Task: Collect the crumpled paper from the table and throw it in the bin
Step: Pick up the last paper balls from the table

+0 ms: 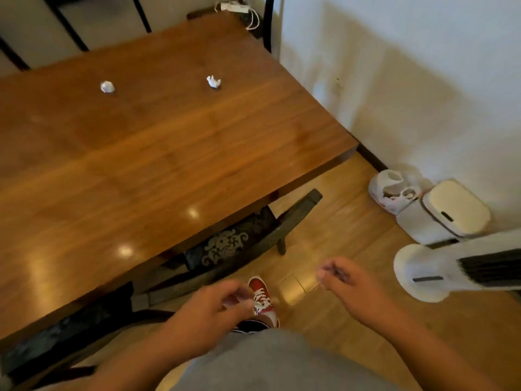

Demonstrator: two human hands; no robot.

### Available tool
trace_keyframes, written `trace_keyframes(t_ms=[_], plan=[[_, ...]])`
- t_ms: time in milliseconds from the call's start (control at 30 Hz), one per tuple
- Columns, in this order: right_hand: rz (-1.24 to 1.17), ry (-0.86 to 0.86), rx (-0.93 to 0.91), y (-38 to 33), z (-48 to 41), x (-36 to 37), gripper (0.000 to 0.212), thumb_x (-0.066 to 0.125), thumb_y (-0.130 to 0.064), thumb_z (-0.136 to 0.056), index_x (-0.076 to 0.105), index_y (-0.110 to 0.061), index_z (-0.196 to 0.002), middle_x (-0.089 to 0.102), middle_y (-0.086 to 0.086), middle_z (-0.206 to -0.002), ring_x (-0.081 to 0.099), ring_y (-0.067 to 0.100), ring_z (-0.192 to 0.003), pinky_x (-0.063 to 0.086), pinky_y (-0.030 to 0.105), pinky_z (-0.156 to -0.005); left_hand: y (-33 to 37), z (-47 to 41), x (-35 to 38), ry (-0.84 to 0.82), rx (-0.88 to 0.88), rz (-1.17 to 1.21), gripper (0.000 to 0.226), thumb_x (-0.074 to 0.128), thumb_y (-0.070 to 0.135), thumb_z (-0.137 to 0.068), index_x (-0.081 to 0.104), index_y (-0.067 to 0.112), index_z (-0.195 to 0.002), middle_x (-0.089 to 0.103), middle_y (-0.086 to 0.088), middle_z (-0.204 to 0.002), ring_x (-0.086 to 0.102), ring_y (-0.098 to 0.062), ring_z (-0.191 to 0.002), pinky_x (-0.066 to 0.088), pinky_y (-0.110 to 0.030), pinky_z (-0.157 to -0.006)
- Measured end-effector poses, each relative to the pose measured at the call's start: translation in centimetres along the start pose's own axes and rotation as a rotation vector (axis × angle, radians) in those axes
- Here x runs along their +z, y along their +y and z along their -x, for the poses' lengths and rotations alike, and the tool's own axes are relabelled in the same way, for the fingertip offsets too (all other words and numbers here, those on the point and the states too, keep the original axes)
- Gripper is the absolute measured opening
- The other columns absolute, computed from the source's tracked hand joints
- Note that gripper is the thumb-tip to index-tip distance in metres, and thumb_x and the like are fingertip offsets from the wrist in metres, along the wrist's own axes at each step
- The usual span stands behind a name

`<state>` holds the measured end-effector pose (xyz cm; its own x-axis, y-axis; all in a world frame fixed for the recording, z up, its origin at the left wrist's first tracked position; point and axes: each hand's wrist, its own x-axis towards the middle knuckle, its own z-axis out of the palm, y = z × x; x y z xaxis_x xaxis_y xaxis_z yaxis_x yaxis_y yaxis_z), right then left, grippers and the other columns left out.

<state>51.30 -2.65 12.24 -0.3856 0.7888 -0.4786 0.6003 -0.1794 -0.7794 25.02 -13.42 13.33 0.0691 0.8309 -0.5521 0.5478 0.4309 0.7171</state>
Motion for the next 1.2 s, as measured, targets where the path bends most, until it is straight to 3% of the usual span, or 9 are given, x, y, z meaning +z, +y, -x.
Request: trace_keyframes(t_ms=[67,167,400,533,667,833,933,1067,1200], plan=[[0.039,-0.036,-0.039,-2.5,-1.9,-1.2,0.005,0.061,-0.029,-0.091,0.066,-0.029,-0.089,0.067,0.001,-0.088,0.063,0.014,-0.084,0.052,0.03,-0.076,1.7,-1.9,-2.2,0.059,0.048,0.059,0.01,0.055,0.052,-0.089,0.06,0.051,-0.098,0.061,0.033,-0.096,0.058,0.009,-0.089,0.048,-0.014,-0.068],[0.107,-0.066,-0.13,-6.0,-5.3,-2.8,0.008,0.058,-0.039,-0.09,0.064,-0.039,-0.096,0.066,-0.01,-0.091,0.062,0.003,-0.087,0.052,0.021,-0.074,2.8,-5.9,-5.7,0.127,0.058,0.067,0.014,0.054,0.055,-0.088,0.059,0.05,-0.099,0.064,0.03,-0.094,0.06,0.009,-0.088,0.049,-0.017,-0.067],[0.149,-0.16,-0.174,-11.3,-14.6,-4.3,0.009,0.056,-0.038,-0.092,0.063,-0.033,-0.096,0.065,-0.008,-0.089,0.063,0.009,-0.088,0.053,0.029,-0.079,0.8,-16.2,-10.9,0.234,-0.041,-0.086,0.007,0.053,0.06,-0.085,0.052,0.054,-0.087,0.063,0.022,-0.092,0.059,0.007,-0.085,0.044,-0.014,-0.067],[0.18,-0.259,-0.168,-13.2,-21.6,-4.8,0.012,0.056,-0.039,-0.092,0.064,-0.03,-0.096,0.065,-0.005,-0.096,0.062,0.011,-0.092,0.052,0.032,-0.082,-1.0,-21.2,-12.6,0.306,-0.176,-0.086,0.027,0.051,0.062,-0.083,0.052,0.048,-0.106,0.057,0.021,-0.107,0.053,0.004,-0.087,0.04,-0.015,-0.069],[0.243,-0.346,-0.117,-14.3,-29.4,-4.5,0.015,0.055,-0.045,-0.091,0.061,-0.035,-0.102,0.063,-0.016,-0.099,0.06,0.001,-0.092,0.047,0.019,-0.071,-1.7,-25.6,-13.0,0.423,-0.302,-0.269,0.053,0.048,0.06,-0.085,0.041,0.036,-0.131,0.048,0.004,-0.135,0.046,-0.016,-0.12,0.045,-0.033,-0.095],[0.349,-0.338,-0.157,-14.8,-39.3,-3.9,0.018,0.055,-0.051,-0.089,0.051,-0.048,-0.106,0.06,-0.024,-0.096,0.06,-0.005,-0.084,0.045,0.01,-0.055,-1.6,-31.3,-14.5,0.498,-0.476,-0.387,0.08,0.044,0.067,-0.084,0.011,0.034,-0.149,0.012,-0.002,-0.162,0.01,-0.027,-0.148,0.023,-0.051,-0.117],[0.451,-0.322,-0.197,-15.3,-45.1,-3.5,0.036,0.058,-0.051,-0.087,0.047,-0.045,-0.121,0.057,-0.025,-0.107,0.061,-0.003,-0.087,0.05,0.014,-0.063,-1.6,-34.5,-15.8,0.525,-0.538,-0.446,0.086,0.03,0.076,-0.082,0.003,0.033,-0.152,0.0,-0.003,-0.164,-0.001,-0.027,-0.15,0.013,-0.056,-0.119],[0.668,-0.221,-0.38,-17.4,-52.6,-3.1,0.059,0.059,-0.052,-0.085,0.03,-0.044,-0.136,0.046,-0.013,-0.138,0.051,0.007,-0.12,0.05,0.023,-0.085,-1.4,-38.6,-18.6,0.634,-0.543,-0.449,0.093,0.012,0.085,-0.076,0.006,0.032,-0.152,-0.002,-0.002,-0.164,-0.006,-0.025,-0.15,0.003,-0.06,-0.118],[0.806,-0.111,-0.616,-20.6,-58.9,-1.6,0.07,0.059,-0.05,-0.085,0.025,-0.033,-0.144,0.038,-0.001,-0.149,0.039,0.02,-0.135,0.046,0.035,-0.1,-2.2,-42.1,-22.2,0.725,-0.56,-0.427,0.093,0.006,0.086,-0.075,0.005,0.034,-0.151,-0.001,0.001,-0.164,-0.008,-0.022,-0.15,0.001,-0.06,-0.118]])
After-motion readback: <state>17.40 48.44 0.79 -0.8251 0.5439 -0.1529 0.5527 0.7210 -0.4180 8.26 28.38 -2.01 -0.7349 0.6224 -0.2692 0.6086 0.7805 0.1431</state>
